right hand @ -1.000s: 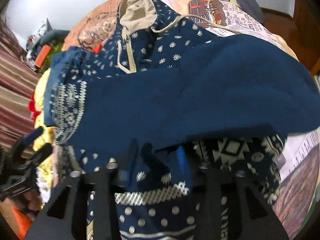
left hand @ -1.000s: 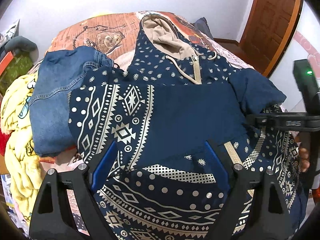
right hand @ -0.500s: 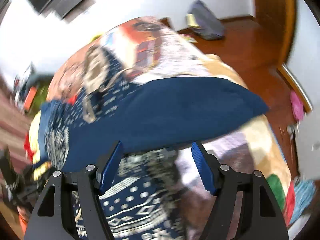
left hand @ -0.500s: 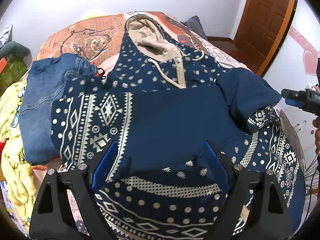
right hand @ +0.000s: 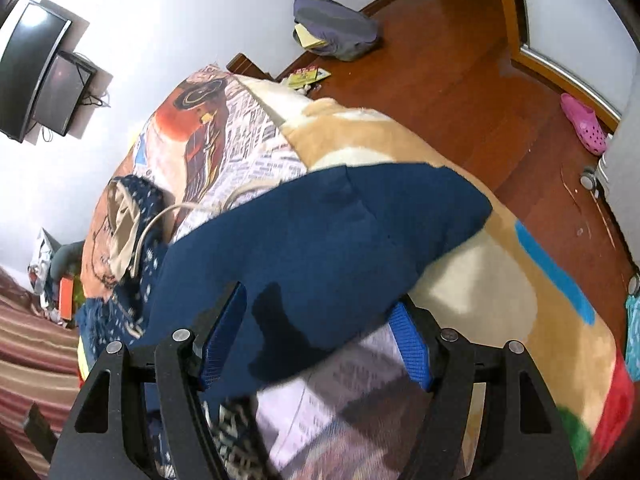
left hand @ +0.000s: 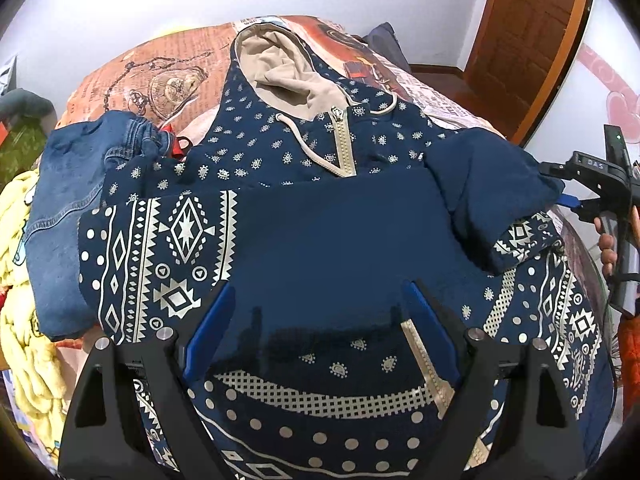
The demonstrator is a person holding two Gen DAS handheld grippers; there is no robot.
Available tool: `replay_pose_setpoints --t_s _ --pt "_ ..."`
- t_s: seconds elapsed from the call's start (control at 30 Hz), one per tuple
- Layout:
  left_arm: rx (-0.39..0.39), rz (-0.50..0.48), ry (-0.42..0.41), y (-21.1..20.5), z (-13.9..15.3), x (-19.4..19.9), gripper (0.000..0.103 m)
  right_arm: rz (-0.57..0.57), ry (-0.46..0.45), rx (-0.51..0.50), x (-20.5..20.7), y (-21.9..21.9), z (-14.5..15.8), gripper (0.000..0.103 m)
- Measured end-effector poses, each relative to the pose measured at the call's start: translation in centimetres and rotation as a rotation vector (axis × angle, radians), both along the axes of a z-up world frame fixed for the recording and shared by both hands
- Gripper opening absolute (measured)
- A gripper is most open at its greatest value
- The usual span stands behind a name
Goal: Fold large clothes
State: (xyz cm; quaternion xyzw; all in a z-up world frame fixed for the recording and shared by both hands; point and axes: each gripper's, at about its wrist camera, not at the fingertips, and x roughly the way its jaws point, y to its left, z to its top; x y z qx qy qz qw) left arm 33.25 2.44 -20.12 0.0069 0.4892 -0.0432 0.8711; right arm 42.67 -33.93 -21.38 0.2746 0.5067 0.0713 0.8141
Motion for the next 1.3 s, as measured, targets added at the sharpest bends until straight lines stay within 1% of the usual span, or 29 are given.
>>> replay_pose_setpoints --t_s 0.07,0.1,0.13,0.23,0.3,0.37,0.5,0.53,0.67,0.73,0.83,0.93,1.03,1.1,1.2,1.3 --pt "0.005 0.003 -0.002 0.0 0.0 0.2 0.087 -0.005 -0.006 -0.044 0.4 -0.2 0.1 0.05" --pt "0.007 0.003 -0.003 -0.1 0.0 0.2 0.087 -0.013 -0.009 -0.072 0.6 -0.2 0.1 0.048" --pt "0.008 0.005 -0.005 -0.1 0.0 0.3 0.087 -0.023 -0.014 -0.096 0.7 0.0 0.1 0.042" --pt "0.007 0.006 -0.009 0.0 0.1 0.3 0.087 -0.024 -0.03 -0.141 1.0 0.2 0.5 0.023" --pt "0.009 0.008 -0.016 0.2 0.3 0.2 0.087 -0.015 -0.047 -0.156 1.0 0.3 1.1 0.019" --pt "0.007 0.012 -0.025 0.4 0.6 0.1 0.087 -0.002 -0.075 -0.173 0.7 0.6 2.0 0.012" --pt "-0.001 0.023 -0.044 1.1 1.4 -0.3 0.087 0.037 -0.144 -0.188 0.3 1.7 4.5 0.008" --pt "-0.003 0.026 -0.051 1.4 1.7 -0.5 0.087 0.053 -0.17 -0.19 0.0 2.1 5.6 0.007" --pt "-0.007 0.037 -0.087 2.3 3.0 -1.5 0.087 0.111 -0.257 -0.189 -0.9 4.7 9.6 0.007" --pt "-0.01 0.045 -0.106 2.9 3.6 -2.1 0.087 0.156 -0.312 -0.188 -1.5 6.6 11.8 0.006" --pt "-0.021 0.056 -0.134 3.9 4.6 -3.0 0.087 0.221 -0.368 -0.168 -2.1 9.6 14.0 0.006" --pt "-0.025 0.074 -0.161 5.1 5.5 -4.1 0.087 0.312 -0.415 -0.135 -3.1 13.5 16.3 0.006" --pt "-0.037 0.096 -0.18 6.6 6.1 -5.2 0.087 0.398 -0.435 -0.096 -3.8 17.5 17.2 0.006" --pt "-0.041 0.114 -0.192 7.7 6.5 -6.0 0.087 0.451 -0.435 -0.074 -4.2 20.0 17.2 0.006" --pt "-0.041 0.146 -0.209 9.6 6.8 -7.3 0.087 0.538 -0.416 -0.045 -4.9 24.2 16.4 0.006" --pt "-0.048 0.189 -0.216 11.8 6.9 -8.4 0.087 0.622 -0.381 -0.029 -5.5 28.3 14.8 0.006"
